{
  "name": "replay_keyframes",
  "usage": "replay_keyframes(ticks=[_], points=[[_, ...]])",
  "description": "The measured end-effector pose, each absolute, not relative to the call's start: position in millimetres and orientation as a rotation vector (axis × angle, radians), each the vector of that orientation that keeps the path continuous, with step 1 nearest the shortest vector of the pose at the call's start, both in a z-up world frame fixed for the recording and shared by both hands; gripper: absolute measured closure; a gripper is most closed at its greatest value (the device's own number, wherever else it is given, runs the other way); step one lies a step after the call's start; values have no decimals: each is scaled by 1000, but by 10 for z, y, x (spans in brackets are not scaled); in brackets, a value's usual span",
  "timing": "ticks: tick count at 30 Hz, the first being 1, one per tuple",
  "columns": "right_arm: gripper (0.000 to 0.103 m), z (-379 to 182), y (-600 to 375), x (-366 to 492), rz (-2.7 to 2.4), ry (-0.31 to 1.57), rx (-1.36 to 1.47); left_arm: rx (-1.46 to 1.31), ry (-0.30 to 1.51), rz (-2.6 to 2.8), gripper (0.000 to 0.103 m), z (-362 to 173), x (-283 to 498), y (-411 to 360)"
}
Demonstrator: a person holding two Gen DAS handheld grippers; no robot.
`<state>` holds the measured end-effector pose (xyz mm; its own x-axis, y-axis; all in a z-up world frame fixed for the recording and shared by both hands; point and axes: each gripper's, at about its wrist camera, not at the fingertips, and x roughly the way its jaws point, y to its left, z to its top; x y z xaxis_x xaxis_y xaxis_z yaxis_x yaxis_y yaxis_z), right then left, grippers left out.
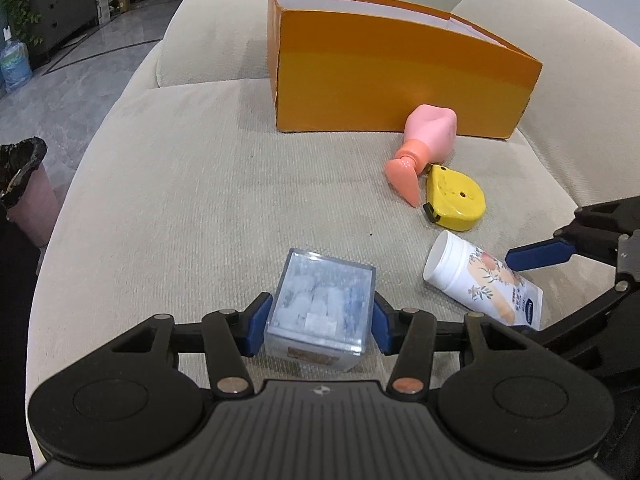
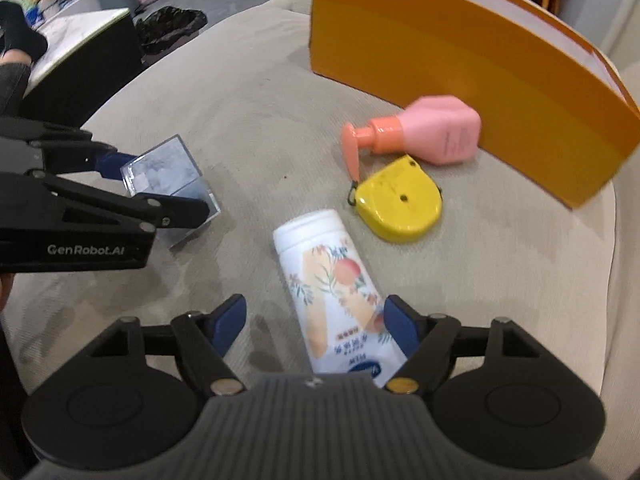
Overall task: Organize rigid objects
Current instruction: 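Grasp the clear box of white cubes with the left tool while the right tool grasps the white lotion tube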
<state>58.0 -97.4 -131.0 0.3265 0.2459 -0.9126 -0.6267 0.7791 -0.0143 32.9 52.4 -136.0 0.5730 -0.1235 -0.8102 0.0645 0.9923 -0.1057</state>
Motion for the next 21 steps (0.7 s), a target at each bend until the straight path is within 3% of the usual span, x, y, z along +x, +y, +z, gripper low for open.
replay_keyframes(ticks=[10, 14, 16, 21], points=[[36, -1466, -956, 672, 595, 1087, -422, -55, 953, -102, 39, -1417, 449, 498], [41, -1477, -977, 692, 590, 1092, -416, -61, 953, -110, 44, -1428, 465, 503], [48, -1479, -971, 705, 574, 1090, -414, -61, 949, -110, 45, -1430, 466, 504], [51, -1464, -1029, 718, 567, 1095, -381, -71, 942, -116, 47, -1427, 447, 518]])
